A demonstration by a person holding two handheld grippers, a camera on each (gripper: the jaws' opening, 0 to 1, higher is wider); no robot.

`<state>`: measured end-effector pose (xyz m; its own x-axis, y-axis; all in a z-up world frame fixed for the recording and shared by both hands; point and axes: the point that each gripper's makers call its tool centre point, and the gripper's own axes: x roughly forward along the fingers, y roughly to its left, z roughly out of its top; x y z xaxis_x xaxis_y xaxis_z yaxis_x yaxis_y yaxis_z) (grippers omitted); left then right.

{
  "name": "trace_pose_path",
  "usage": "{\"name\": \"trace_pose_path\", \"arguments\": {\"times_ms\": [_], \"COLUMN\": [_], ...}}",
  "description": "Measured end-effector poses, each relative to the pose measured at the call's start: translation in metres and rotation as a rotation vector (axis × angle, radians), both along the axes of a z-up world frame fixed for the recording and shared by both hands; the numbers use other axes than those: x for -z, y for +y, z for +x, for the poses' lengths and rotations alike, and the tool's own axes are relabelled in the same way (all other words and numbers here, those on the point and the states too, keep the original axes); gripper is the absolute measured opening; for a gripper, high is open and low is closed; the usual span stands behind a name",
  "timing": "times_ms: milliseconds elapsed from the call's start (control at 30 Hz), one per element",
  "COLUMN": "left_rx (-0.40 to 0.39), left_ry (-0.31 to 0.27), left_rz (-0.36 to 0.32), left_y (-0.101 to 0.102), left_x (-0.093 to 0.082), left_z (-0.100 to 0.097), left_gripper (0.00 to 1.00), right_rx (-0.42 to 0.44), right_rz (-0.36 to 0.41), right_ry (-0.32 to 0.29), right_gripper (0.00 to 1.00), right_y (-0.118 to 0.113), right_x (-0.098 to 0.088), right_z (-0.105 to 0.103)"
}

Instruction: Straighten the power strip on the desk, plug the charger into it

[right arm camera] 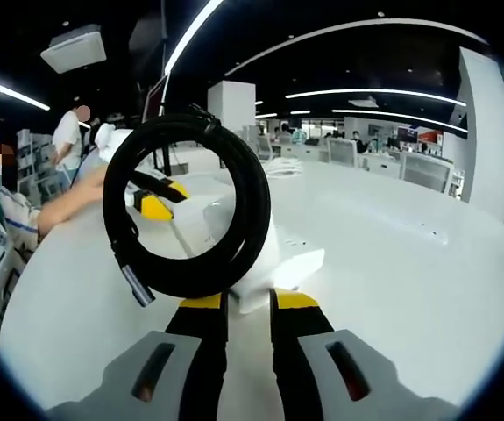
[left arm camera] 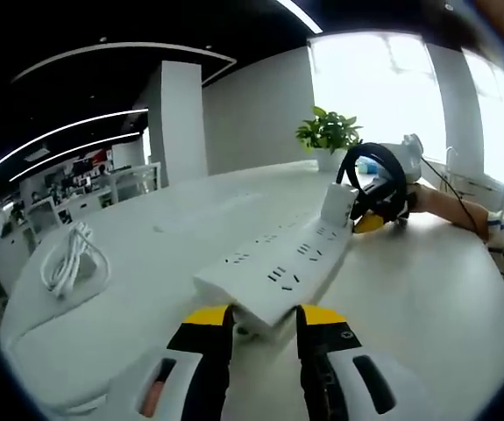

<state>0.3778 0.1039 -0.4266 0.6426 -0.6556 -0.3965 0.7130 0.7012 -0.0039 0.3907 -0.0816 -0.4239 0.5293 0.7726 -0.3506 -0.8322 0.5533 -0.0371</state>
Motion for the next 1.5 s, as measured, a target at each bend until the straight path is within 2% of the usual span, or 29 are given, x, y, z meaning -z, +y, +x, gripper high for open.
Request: {"name": "trace_pose_path", "arguments": {"times_ms": [533,1500], "left_rx": [-0.029,-0.054], "left_ry": [-0.009,-0.02], "left_rz": [-0.038,-0.037], "left_y": [-0.001,-0.002], "left_x": [-0.002,-0.001], "left_z": [0.01,0.013], "left_gripper": [0.3,0.3], "right_rx": [0.048,0.084], "right_rz": [0.009,0.011], "right_ry": [0.002,0.017], "right_gripper": [0.17,0.15], "right_y": [-0.002,-0.003], "right_x": [0.0,0.0], "right_z": [0.006,0.009]}}
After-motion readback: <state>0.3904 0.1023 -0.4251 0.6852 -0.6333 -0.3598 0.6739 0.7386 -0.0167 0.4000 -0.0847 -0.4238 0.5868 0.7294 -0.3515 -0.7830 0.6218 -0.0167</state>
